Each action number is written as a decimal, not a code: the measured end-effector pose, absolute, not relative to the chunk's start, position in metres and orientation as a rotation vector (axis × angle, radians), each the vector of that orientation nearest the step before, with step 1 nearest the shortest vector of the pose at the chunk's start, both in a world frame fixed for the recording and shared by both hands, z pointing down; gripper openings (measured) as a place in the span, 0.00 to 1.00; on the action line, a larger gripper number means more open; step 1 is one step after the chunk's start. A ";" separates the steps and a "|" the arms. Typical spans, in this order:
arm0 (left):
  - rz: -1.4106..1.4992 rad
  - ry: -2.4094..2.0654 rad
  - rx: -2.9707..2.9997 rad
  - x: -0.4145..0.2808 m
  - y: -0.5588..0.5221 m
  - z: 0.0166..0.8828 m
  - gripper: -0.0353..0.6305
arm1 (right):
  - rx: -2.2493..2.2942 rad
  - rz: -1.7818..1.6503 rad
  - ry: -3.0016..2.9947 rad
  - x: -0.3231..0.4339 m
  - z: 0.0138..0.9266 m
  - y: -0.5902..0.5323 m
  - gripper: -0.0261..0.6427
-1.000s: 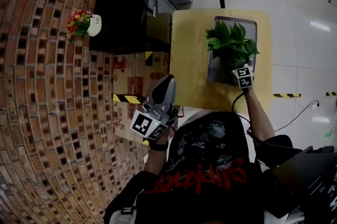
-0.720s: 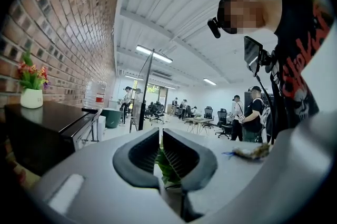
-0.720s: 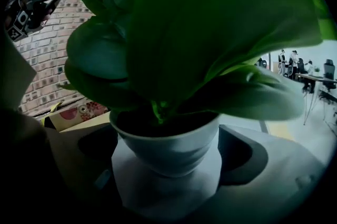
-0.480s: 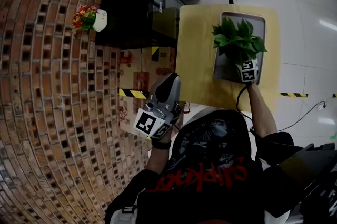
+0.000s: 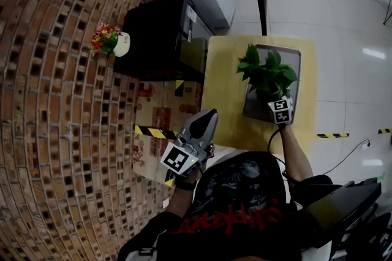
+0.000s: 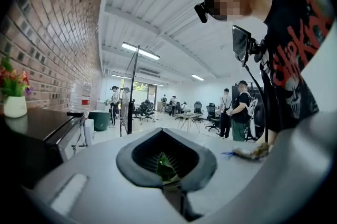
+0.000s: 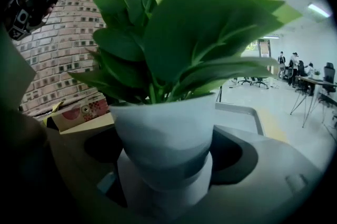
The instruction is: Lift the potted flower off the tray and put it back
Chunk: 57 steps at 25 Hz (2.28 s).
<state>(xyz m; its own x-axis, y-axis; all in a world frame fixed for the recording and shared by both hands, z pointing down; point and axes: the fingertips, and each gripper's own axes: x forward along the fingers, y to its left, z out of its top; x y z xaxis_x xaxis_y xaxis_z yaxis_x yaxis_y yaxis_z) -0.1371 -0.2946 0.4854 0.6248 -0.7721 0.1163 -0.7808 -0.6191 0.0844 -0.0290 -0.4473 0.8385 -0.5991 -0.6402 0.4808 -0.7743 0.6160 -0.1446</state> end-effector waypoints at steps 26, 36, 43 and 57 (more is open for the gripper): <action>-0.227 -1.006 2.733 -0.124 -0.301 0.481 0.06 | 1.268 0.251 -2.704 -0.020 0.662 -0.448 0.78; -0.311 -0.977 2.729 -0.115 -0.316 0.466 0.06 | 1.326 0.279 -2.741 -0.012 0.571 -0.428 0.78; -0.296 -0.943 2.743 -0.110 -0.318 0.466 0.06 | 1.348 0.253 -2.773 -0.003 0.526 -0.419 0.78; -0.250 -0.912 2.755 -0.101 -0.323 0.469 0.05 | 1.401 0.190 -2.808 0.008 0.491 -0.410 0.78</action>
<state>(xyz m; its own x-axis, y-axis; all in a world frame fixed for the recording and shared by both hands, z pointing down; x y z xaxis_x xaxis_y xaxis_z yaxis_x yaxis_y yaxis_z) -0.1007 -0.3228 0.4686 0.7920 -0.6040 -0.0889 -0.5650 -0.7804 0.2679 0.0078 -0.4102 0.4907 -0.6026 -0.7964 0.0519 -0.7961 0.5953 -0.1088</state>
